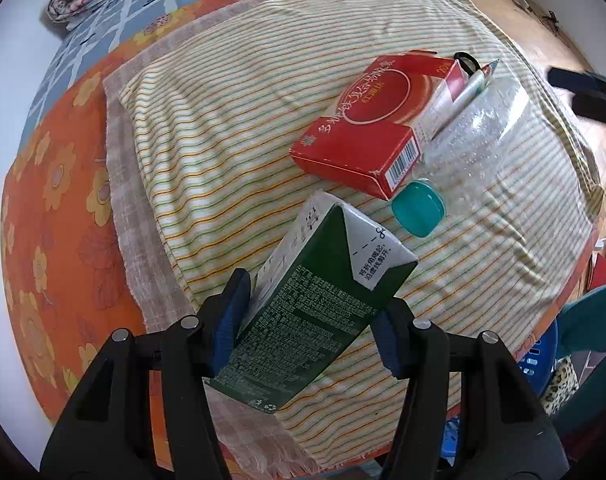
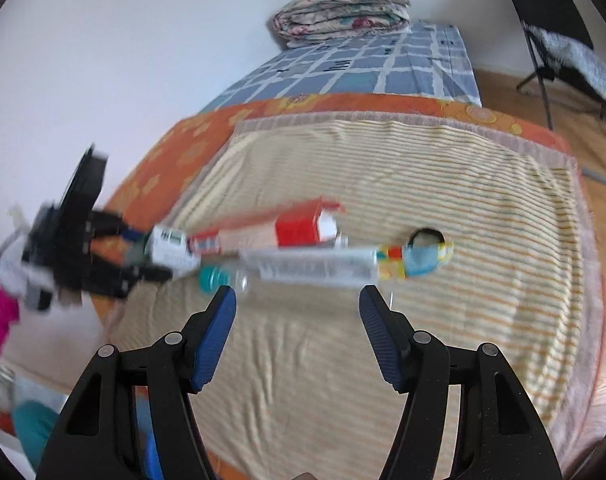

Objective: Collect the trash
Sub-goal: 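Lift the green carton with the left gripper while the right grasps the clear plastic bottle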

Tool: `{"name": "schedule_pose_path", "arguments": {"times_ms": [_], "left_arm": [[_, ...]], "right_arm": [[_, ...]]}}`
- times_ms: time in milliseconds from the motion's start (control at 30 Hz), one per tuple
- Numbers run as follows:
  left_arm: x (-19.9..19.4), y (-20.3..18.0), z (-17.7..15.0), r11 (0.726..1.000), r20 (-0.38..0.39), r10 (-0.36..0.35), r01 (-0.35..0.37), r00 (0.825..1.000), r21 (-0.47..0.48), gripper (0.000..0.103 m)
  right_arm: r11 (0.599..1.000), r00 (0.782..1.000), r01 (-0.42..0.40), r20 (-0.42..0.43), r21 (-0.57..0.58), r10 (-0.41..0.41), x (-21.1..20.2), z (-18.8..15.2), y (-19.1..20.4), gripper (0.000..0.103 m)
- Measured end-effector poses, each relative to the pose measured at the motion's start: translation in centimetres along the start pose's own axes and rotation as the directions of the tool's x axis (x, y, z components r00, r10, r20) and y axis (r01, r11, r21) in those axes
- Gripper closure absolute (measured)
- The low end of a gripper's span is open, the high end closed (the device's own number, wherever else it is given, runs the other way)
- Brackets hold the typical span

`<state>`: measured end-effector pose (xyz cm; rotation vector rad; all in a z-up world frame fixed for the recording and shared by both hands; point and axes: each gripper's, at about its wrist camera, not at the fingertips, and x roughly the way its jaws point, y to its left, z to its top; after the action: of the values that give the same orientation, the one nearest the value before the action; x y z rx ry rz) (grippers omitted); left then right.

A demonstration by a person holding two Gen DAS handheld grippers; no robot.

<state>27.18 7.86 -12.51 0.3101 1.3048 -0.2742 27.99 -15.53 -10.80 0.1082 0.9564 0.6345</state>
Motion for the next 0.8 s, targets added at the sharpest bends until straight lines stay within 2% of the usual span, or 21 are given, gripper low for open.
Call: {"name": "schedule_pose_path", "arguments": {"times_ms": [300,433,567,667,700,733,800], "left_arm": [[0.6,0.3,-0.1,0.999,0.029,-0.004,0.005,1.000,-0.048,0.045],[0.6,0.8,0.0,0.997,0.031,-0.014,0.016,0.999,-0.072,0.045],[0.6,1.4,-0.1,0.995,0.040,-0.009,0.013,0.999,-0.099,0.048],[0.5,1.3,-0.3,0.994,0.047,-0.007,0.012,0.999,-0.104,0.048],[0.4,1.3,-0.4,0.994,0.047,-0.004,0.009,0.999,-0.105,0.048],[0.3,1.4,-0.5,0.994,0.047,0.003,0.001,0.999,-0.105,0.049],[0.2,1.5,-0.6,0.994,0.042,0.011,-0.006,0.999,-0.109,0.051]], "right_arm": [[0.999,0.994,0.006,-0.108,0.039,-0.001,3.8,1.1,-2.2,0.039],[0.995,0.982,-0.075,-0.168,0.069,0.086,3.2,0.6,-1.8,0.039],[0.995,0.977,-0.072,-0.207,-0.070,0.056,3.0,-0.4,0.7,0.039],[0.971,0.973,-0.074,-0.229,-0.228,0.020,3.7,-1.6,3.9,0.039],[0.951,0.973,-0.066,-0.232,-0.302,-0.006,4.0,-2.1,5.1,0.039],[0.912,0.972,-0.058,-0.232,-0.406,-0.041,4.3,-2.9,6.9,0.039],[0.856,0.971,-0.044,-0.223,-0.515,-0.084,4.7,-4.2,8.6,0.039]]}}
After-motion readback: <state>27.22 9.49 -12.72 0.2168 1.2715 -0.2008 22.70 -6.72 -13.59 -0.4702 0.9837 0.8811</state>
